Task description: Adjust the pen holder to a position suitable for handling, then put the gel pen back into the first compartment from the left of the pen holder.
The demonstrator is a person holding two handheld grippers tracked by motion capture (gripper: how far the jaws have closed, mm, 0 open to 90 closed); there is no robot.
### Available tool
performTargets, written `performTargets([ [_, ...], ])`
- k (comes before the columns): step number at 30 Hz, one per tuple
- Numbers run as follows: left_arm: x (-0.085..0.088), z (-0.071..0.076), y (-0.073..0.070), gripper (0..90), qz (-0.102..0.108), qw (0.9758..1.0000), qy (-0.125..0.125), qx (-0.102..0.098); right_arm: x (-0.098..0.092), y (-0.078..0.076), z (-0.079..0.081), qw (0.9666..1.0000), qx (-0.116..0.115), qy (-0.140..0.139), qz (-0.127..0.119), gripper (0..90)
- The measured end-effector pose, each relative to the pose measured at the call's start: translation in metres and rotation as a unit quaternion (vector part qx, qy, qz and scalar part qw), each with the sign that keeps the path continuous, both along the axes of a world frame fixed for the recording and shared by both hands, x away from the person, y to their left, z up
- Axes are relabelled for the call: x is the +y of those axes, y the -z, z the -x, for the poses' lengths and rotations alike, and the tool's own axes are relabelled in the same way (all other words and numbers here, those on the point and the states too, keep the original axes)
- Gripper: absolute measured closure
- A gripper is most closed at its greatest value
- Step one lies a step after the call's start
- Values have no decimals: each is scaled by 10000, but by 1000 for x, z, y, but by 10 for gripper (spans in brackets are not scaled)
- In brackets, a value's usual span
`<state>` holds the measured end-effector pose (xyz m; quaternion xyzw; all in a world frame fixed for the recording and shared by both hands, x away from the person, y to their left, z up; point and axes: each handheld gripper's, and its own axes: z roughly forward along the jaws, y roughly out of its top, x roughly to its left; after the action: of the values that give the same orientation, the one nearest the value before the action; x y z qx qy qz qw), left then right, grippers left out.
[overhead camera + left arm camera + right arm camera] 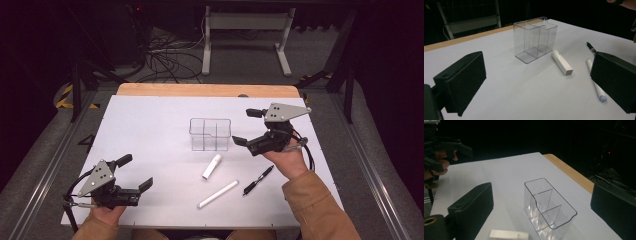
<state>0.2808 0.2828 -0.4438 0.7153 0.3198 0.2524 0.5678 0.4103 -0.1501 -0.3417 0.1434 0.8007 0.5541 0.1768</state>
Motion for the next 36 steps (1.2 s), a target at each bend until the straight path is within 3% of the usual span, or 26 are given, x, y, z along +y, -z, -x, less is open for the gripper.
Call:
performTargets([
  [4,-2,-1,-3,3,-25,10000,50,16,-9,5,7,9997,10,72,-252,32],
  [11,-9,-4,-12,12,74,9998,162,90,-30,20,25,9974,9,452,-559,0],
  [14,-13,-5,-16,12,-66,9996,268,49,-36,31,35,9933,59,994,-593,4],
  [17,-17,-6,-19,10,-92,9993,357,10,-41,40,41,9889,266,1288,-694,5],
  [19,-20,-7,-23,10,-65,9991,427,3,-44,45,46,9878,334,1372,-652,14],
  [21,-25,-9,-25,12,-157,9989,437,-10,-48,51,51,9887,272,1380,-516,27],
  [24,-32,-13,-29,13,-243,9980,580,73,-51,59,57,9867,295,1542,-412,59],
  [29,-42,-20,-36,37,-174,9970,728,213,-61,69,62,9825,271,1744,-594,133],
  [31,-46,-21,-39,46,-237,9970,718,178,-63,71,62,9829,408,1697,-579,127],
  [36,-58,-25,-44,69,-422,9962,743,141,-67,73,68,9822,264,1795,-496,193],
])
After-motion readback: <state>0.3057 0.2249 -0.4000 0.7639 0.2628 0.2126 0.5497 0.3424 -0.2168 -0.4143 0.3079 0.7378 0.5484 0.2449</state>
